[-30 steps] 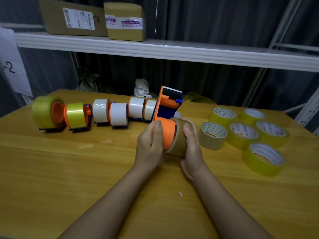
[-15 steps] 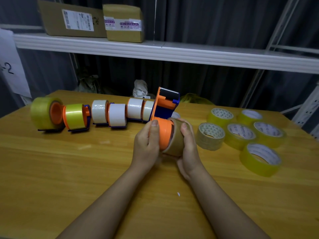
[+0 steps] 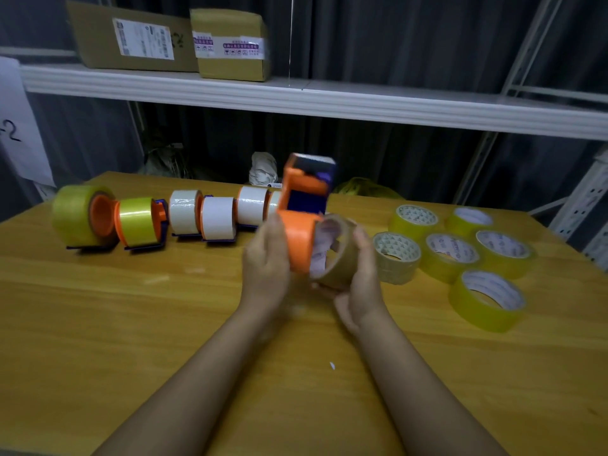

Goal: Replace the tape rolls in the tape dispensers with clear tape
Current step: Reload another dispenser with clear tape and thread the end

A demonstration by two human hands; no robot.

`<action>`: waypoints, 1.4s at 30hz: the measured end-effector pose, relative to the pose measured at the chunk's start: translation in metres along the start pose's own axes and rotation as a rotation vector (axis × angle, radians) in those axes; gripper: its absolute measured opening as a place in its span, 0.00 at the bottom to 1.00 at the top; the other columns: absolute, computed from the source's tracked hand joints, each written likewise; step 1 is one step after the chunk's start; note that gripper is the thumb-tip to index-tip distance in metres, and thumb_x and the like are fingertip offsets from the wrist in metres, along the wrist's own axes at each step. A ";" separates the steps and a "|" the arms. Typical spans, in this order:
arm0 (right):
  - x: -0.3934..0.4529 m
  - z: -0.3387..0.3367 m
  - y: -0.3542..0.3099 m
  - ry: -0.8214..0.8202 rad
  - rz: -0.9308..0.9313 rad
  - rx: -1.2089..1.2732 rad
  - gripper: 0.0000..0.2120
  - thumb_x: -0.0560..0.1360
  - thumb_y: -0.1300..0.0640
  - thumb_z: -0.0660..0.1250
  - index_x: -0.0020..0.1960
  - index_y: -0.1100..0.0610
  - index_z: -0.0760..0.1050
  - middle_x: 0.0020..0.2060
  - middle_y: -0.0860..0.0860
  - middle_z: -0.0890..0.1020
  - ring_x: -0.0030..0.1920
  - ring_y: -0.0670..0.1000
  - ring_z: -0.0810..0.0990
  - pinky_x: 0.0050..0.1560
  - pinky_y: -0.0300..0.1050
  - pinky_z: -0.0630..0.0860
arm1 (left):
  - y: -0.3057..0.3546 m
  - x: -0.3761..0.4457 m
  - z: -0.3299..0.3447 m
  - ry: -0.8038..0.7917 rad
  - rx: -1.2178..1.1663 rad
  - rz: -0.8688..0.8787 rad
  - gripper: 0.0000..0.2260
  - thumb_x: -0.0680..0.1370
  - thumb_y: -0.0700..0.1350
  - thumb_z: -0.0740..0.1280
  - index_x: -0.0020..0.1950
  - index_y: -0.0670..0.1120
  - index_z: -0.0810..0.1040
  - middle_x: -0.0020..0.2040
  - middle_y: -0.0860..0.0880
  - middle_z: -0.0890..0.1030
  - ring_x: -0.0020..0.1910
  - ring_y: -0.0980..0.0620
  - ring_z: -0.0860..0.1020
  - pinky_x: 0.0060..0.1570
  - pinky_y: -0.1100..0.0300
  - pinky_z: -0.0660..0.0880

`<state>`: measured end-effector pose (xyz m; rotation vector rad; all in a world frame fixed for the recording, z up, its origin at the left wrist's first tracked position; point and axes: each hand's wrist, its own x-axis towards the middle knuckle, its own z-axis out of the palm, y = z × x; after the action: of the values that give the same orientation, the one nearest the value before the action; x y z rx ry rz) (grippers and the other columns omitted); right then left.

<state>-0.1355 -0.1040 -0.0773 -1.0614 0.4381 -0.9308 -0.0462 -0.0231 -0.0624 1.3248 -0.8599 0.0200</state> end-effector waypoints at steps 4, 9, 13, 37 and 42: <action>0.005 -0.010 -0.014 0.126 -0.116 -0.071 0.22 0.72 0.36 0.60 0.60 0.46 0.74 0.47 0.48 0.82 0.43 0.47 0.83 0.33 0.47 0.77 | 0.003 0.016 -0.011 0.027 0.066 0.084 0.15 0.84 0.47 0.51 0.38 0.50 0.66 0.31 0.51 0.68 0.29 0.58 0.69 0.30 0.65 0.65; 0.017 -0.016 -0.031 0.280 -0.314 -0.337 0.19 0.80 0.47 0.62 0.70 0.50 0.68 0.62 0.50 0.75 0.53 0.43 0.77 0.39 0.30 0.75 | 0.001 0.021 -0.004 -0.122 0.141 0.154 0.15 0.82 0.49 0.50 0.39 0.46 0.69 0.31 0.45 0.70 0.29 0.52 0.69 0.28 0.65 0.63; 0.050 -0.025 -0.036 0.280 -0.298 -0.559 0.32 0.76 0.43 0.66 0.76 0.47 0.59 0.73 0.49 0.64 0.69 0.44 0.65 0.59 0.34 0.72 | 0.004 0.029 0.010 -0.138 0.145 0.142 0.15 0.83 0.48 0.51 0.37 0.54 0.66 0.30 0.53 0.67 0.28 0.58 0.68 0.29 0.68 0.62; 0.175 -0.048 -0.057 -0.172 0.139 -2.021 0.44 0.66 0.40 0.75 0.76 0.45 0.58 0.70 0.55 0.65 0.69 0.61 0.66 0.68 0.63 0.64 | -0.009 0.081 0.052 -0.215 0.145 0.031 0.16 0.84 0.50 0.52 0.37 0.49 0.66 0.31 0.51 0.68 0.29 0.57 0.67 0.33 0.62 0.65; 0.176 -0.054 -0.055 -0.215 0.206 -2.015 0.47 0.66 0.35 0.72 0.77 0.45 0.54 0.76 0.54 0.59 0.75 0.60 0.58 0.72 0.68 0.53 | -0.009 0.082 0.054 -0.212 0.150 0.032 0.16 0.84 0.50 0.52 0.37 0.49 0.67 0.31 0.50 0.68 0.29 0.58 0.68 0.32 0.65 0.65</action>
<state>-0.0985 -0.2876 -0.0323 -2.7576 1.3444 0.1624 -0.0134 -0.1080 -0.0246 1.4712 -1.0763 -0.0319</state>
